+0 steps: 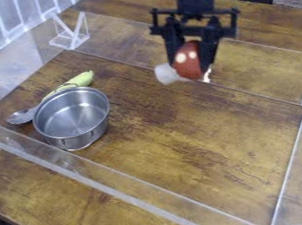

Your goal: Put the mushroom in the silver pot

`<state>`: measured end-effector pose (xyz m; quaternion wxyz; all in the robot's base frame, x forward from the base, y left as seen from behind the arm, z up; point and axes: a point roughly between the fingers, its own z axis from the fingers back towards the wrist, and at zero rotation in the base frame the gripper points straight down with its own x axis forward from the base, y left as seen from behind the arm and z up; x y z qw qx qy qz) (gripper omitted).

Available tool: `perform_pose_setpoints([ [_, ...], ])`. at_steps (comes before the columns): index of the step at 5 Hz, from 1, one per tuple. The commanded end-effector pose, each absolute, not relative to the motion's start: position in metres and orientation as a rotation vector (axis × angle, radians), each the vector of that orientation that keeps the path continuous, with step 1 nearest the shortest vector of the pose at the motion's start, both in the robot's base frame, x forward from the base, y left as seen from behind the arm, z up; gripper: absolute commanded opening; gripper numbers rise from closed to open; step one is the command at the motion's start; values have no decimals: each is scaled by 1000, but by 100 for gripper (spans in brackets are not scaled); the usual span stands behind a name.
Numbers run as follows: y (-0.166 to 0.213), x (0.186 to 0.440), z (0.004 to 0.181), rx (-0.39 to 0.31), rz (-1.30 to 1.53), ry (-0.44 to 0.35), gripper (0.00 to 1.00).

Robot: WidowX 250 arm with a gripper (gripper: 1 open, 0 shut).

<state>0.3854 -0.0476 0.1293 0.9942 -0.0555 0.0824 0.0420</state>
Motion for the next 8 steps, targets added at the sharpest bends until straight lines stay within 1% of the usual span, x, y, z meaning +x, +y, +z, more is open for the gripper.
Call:
perform_pose_setpoints([
  [1, -24, 374, 172, -138, 122, 39, 0],
  [3, 1, 348, 166, -141, 194, 5, 0],
  [4, 0, 346, 163, -145, 223, -9, 0],
  [6, -5, 344, 169, -142, 244, -31, 0],
  [7, -5, 341, 161, -136, 261, -44, 0],
  [8, -1, 338, 164, -130, 273, -56, 0],
])
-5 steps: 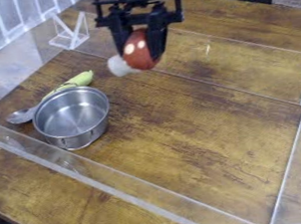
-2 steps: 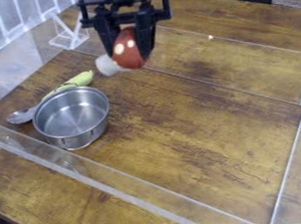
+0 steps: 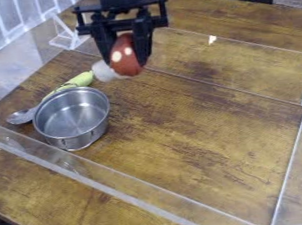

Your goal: Put the mushroom in the silver pot

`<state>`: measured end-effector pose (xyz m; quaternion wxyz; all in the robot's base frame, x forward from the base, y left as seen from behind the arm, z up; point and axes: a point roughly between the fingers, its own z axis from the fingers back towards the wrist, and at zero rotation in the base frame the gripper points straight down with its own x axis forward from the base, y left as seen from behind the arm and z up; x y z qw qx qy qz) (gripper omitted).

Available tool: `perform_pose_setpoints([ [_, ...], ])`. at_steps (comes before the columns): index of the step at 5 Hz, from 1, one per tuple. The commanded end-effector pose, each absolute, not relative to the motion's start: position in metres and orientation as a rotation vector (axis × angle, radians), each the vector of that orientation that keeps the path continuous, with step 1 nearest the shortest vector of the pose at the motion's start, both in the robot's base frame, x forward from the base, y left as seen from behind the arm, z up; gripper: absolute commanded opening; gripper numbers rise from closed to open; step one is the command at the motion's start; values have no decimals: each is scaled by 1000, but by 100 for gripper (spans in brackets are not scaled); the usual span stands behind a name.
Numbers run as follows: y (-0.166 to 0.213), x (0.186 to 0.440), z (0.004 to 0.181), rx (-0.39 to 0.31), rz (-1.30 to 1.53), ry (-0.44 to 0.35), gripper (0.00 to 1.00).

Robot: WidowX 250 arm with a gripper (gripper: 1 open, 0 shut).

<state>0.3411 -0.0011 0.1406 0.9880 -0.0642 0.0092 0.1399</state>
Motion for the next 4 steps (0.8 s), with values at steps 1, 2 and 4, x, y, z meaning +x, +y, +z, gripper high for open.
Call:
perform_pose_setpoints([
  [1, 5, 333, 159, -123, 288, -70, 0],
  [2, 14, 327, 162, -114, 301, -83, 0],
  [4, 32, 318, 160, -103, 323, -103, 0],
])
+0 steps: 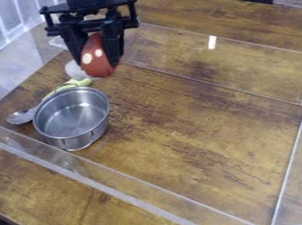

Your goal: Put the mushroom in the silver pot

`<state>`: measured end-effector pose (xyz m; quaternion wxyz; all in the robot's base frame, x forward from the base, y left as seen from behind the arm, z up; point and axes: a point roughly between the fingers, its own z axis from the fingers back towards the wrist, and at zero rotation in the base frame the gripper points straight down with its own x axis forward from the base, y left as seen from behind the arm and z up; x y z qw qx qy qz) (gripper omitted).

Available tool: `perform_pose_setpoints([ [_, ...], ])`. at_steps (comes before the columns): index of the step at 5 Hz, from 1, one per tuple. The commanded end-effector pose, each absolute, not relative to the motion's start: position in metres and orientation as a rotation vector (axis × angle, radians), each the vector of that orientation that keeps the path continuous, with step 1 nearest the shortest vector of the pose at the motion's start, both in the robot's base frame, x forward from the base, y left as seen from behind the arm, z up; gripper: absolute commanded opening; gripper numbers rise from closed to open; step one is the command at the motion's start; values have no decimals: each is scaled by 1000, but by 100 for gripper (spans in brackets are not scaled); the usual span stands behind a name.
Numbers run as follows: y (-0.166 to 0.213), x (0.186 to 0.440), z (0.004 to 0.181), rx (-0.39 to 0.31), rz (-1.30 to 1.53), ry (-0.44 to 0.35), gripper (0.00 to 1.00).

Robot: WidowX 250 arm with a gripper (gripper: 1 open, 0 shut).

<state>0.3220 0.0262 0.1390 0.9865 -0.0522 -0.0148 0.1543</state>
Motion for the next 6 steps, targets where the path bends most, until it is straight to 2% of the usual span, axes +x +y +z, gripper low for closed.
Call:
perform_pose_setpoints([
  [1, 36, 315, 157, -103, 331, -108, 0],
  [3, 44, 312, 150, -105, 341, -114, 0],
  [4, 45, 299, 144, -94, 349, -103, 0],
  [6, 52, 286, 117, -72, 375, -83, 0],
])
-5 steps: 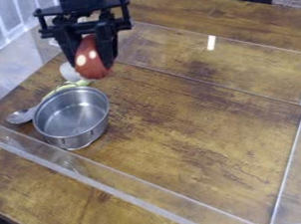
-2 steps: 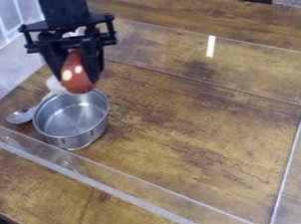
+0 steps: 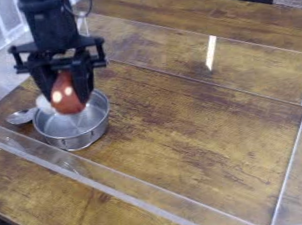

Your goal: Put the mushroom in the silver pot

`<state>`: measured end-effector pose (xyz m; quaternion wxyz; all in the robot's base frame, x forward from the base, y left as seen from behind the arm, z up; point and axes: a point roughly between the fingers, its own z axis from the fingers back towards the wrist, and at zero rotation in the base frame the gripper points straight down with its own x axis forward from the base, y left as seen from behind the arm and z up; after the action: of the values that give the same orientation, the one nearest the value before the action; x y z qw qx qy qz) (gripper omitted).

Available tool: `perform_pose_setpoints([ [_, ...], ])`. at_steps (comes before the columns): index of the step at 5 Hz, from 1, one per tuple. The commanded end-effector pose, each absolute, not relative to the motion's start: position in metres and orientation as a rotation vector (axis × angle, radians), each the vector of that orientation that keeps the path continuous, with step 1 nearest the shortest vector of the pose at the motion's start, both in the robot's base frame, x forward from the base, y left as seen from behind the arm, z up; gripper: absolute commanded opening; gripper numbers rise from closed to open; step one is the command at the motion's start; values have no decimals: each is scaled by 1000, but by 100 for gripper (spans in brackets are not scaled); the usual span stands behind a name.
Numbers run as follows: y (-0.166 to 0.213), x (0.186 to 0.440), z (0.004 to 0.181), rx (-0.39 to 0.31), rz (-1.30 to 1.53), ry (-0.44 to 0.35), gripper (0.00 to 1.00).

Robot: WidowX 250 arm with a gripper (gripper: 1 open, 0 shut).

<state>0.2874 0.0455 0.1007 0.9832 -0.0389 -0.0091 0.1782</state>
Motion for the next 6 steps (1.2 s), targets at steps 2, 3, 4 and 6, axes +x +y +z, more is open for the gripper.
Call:
perform_pose_setpoints([
  [2, 60, 290, 93, -71, 389, -73, 0],
  [3, 64, 293, 84, -69, 395, -72, 0],
  [4, 68, 296, 76, -68, 403, -68, 100],
  [6, 79, 300, 71, -68, 427, -72, 100],
])
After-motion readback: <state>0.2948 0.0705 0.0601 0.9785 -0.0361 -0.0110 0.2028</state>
